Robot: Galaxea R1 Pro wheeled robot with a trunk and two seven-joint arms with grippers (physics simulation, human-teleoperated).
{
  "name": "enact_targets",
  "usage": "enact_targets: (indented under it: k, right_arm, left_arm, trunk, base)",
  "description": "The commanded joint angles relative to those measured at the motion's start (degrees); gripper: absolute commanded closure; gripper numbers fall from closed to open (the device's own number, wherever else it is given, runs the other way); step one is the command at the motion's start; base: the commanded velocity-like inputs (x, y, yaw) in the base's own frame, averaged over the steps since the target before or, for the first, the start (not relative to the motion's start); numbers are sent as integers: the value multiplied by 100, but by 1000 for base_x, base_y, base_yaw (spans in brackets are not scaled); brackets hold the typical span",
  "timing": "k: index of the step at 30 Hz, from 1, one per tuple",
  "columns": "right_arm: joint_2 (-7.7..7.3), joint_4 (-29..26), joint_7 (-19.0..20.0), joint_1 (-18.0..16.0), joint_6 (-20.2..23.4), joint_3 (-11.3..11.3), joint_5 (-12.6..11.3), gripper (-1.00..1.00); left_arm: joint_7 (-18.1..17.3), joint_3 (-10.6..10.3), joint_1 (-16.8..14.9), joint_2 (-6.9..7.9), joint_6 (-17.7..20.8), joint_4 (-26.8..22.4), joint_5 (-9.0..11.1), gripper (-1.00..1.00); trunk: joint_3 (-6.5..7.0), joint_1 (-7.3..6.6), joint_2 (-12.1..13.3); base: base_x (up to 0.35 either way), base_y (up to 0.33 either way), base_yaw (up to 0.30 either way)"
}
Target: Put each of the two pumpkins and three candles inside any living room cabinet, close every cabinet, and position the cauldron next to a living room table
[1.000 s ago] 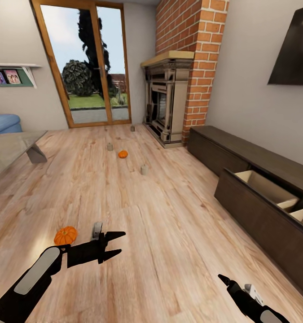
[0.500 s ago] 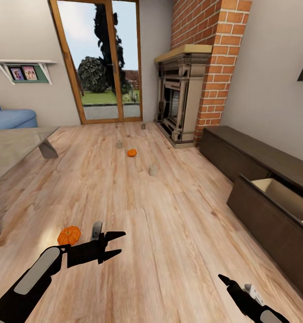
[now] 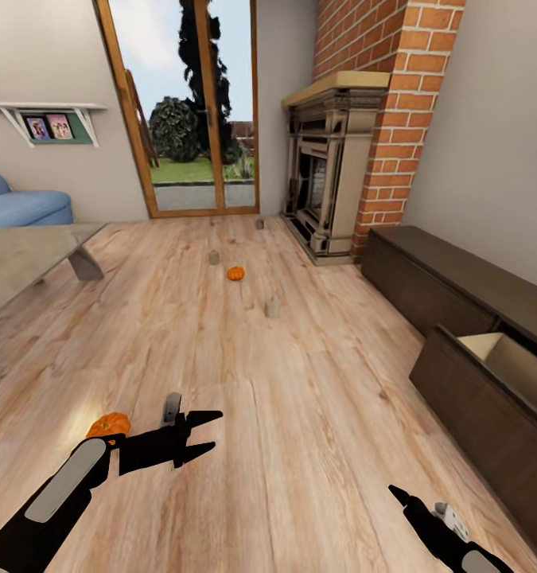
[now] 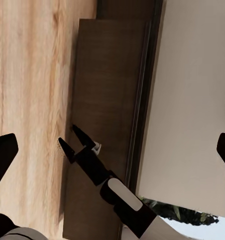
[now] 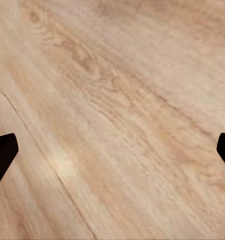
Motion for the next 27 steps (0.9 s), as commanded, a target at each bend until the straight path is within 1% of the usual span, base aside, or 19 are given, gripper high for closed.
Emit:
enact_targets:
  k: [1, 11, 17, 23, 25, 27]
  right_arm:
    - [1, -1, 19, -1, 57, -48, -19, -100]
    - [0, -13, 16, 0, 49, -46, -19, -100]
    - [4, -1, -9, -1, 72, -32, -27, -100]
    - [8, -30, -297, 0, 108, -28, -11, -100]
    - [8, -33, -352, 0, 98, 19, -11, -100]
    - [9, -30, -382, 0, 86, 170, -12, -100]
  left_arm:
    - [-58, -9, -4, 5, 3, 1, -52, -100]
    - [-58, -3, -4, 5, 3, 1, -60, -100]
    - [-58, 0, -4, 5, 3, 8, -63, -100]
    - [-58, -4, -4, 5, 3, 10, -59, -100]
    - [-58, -3, -4, 5, 3, 10, -58, -100]
    - [-59, -6, -4, 5, 3, 10, -57, -100]
  trunk:
    - [-5, 1, -2]
    - [-5, 1, -2]
    - [-5, 1, -2]
    - [-5, 1, -2]
    - [-5, 1, -2]
    - [-5, 1, -2]
  base:
    - [230, -168, 1]
    - [230, -167, 0]
    - [272, -45, 0]
    - [296, -3, 0]
    - [298, 0, 0]
    - [298, 0, 0]
